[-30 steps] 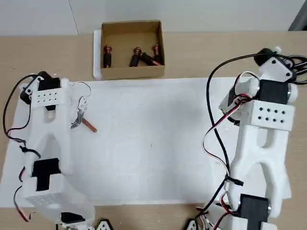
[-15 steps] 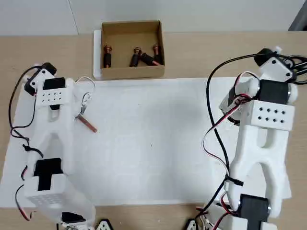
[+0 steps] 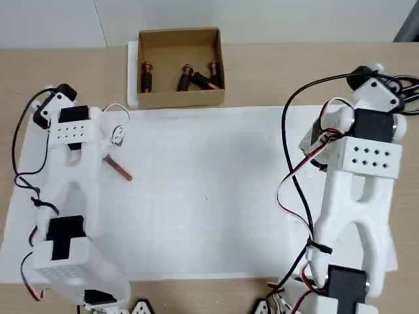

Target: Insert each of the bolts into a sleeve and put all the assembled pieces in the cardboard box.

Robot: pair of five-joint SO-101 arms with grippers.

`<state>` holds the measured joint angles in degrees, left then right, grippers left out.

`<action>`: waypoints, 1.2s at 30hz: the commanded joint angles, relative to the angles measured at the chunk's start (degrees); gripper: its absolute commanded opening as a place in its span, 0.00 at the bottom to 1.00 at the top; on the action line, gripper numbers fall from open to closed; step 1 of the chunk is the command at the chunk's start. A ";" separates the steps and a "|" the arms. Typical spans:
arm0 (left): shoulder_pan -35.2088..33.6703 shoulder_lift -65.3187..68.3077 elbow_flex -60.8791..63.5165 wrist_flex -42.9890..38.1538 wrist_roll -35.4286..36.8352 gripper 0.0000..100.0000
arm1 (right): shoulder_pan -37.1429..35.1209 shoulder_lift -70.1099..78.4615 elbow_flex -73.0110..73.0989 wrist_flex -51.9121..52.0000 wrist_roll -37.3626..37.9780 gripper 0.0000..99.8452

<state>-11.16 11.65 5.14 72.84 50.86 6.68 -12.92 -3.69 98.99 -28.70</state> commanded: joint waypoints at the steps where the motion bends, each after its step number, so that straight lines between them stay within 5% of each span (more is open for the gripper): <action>1: -0.09 1.14 -0.48 -0.97 -0.26 0.12 | 0.40 -0.31 -0.35 0.57 0.44 0.00; 26: -2.90 10.46 -0.66 -7.03 -2.46 0.12 | 0.40 -0.22 -0.35 0.57 0.44 0.00; 36: -2.20 11.87 -0.57 -3.69 -2.46 0.12 | 0.40 -0.22 -0.35 0.57 0.44 0.00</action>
<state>-14.07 23.25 4.44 67.56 48.75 6.68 -12.92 -3.69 98.99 -28.70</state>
